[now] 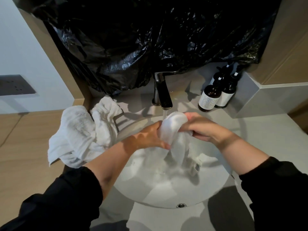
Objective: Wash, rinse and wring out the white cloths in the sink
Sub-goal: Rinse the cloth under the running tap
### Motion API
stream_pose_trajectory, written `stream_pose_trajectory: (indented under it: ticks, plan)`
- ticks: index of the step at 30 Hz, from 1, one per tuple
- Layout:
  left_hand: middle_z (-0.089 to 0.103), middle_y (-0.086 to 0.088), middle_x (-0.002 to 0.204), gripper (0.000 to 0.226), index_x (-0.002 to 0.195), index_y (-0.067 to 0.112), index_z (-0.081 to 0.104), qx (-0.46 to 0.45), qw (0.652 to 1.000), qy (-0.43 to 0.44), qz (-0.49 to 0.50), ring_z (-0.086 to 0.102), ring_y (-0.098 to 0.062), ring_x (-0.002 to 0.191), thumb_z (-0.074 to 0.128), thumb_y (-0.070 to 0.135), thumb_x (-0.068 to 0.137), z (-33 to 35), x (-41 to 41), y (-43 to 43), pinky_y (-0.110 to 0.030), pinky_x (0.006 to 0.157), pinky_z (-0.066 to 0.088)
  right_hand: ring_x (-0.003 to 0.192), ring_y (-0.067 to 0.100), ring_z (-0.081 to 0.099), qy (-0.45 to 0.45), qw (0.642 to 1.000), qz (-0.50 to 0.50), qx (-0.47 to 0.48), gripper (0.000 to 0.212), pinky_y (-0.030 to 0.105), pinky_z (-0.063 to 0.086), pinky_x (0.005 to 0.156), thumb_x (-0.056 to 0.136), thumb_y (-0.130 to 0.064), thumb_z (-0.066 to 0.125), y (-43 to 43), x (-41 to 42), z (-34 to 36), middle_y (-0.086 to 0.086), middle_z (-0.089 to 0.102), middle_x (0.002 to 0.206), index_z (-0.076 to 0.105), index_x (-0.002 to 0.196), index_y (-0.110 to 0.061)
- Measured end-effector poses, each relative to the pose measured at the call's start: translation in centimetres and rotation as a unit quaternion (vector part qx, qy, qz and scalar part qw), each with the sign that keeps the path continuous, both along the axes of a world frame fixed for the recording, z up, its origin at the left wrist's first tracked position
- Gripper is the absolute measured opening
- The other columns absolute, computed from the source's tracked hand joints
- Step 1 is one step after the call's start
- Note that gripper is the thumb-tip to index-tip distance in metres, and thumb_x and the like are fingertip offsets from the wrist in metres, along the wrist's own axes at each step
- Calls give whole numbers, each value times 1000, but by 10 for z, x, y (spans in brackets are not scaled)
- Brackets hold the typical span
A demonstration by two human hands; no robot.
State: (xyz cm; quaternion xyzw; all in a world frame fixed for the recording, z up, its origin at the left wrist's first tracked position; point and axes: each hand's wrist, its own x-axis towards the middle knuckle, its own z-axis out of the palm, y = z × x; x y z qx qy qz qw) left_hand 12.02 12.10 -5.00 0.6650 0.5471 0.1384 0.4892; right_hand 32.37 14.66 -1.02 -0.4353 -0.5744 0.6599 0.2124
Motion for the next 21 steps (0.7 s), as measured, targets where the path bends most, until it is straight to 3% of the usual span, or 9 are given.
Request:
stream_pose_trajectory:
  ticks: [2, 5, 9, 11, 12, 15, 17, 19, 21]
  plan:
    - [61, 4, 117, 84, 133, 21, 50, 23, 1000, 5, 13, 60, -17, 105, 86, 43, 61, 1, 3, -1, -32, 90, 53, 85, 21, 68, 7, 1000, 15, -12, 43, 29, 55, 74, 63, 2, 70, 1, 8, 10, 16, 71, 94, 64, 106, 0]
    - [65, 7, 96, 50, 113, 18, 61, 61, 998, 0, 16, 62, -11, 89, 84, 22, 70, 24, -1, 6, -14, 71, 49, 88, 29, 58, -92, 992, 77, 25, 60, 43, 43, 76, 59, -13, 80, -1, 27, 21, 28, 64, 103, 57, 114, -4]
    - [64, 8, 90, 49, 106, 19, 63, 144, 989, -28, 3, 60, -4, 80, 84, 14, 63, 55, 5, 11, -10, 65, 47, 90, 17, 64, -216, 963, 120, 104, 74, 40, 53, 76, 61, -11, 83, -11, 25, 36, 6, 64, 107, 46, 124, -24]
    - [59, 9, 84, 40, 101, 16, 61, 173, 985, -25, -10, 55, -2, 72, 79, 6, 67, 65, 11, 11, -8, 59, 43, 86, 8, 63, -220, 960, 106, 138, 56, 25, 54, 76, 67, -13, 84, -18, 15, 42, -3, 66, 97, 54, 112, -27]
    - [56, 10, 81, 37, 100, 14, 60, 183, 983, -23, -11, 52, -2, 69, 77, 2, 69, 70, 14, 11, -7, 57, 42, 86, 7, 63, -208, 964, 79, 144, 54, 24, 53, 78, 66, -18, 85, -20, 12, 42, -5, 66, 94, 55, 110, -26]
    - [53, 10, 77, 37, 101, 10, 60, 192, 981, -15, -8, 50, -3, 67, 74, 0, 69, 75, 15, 12, -7, 55, 40, 92, 10, 66, -183, 972, 7, 147, 74, 32, 55, 86, 62, -22, 86, -23, 7, 40, -4, 68, 99, 47, 125, -24]
    - [56, 8, 80, 40, 105, 11, 60, 187, 982, -4, -15, 52, -4, 70, 73, -1, 68, 80, 14, 9, -9, 58, 42, 88, 10, 66, -233, 955, 3, 183, 66, 29, 57, 76, 62, -24, 84, -26, -1, 41, -4, 66, 97, 50, 119, -26]
    - [61, 4, 85, 44, 105, 15, 60, 183, 983, -6, -5, 54, -6, 73, 77, 1, 67, 82, 11, 6, -14, 62, 45, 78, 9, 62, -265, 941, -8, 213, 44, 22, 49, 64, 65, -24, 81, -28, -7, 47, -6, 63, 86, 57, 102, -23]
    - [66, -3, 83, 47, 102, 18, 59, 185, 982, -35, 25, 55, -9, 70, 82, 3, 64, 84, 8, 4, -20, 65, 46, 73, 10, 58, -252, 945, -23, 208, 33, 21, 44, 61, 68, -19, 80, -28, -8, 56, -5, 62, 81, 62, 95, -20]
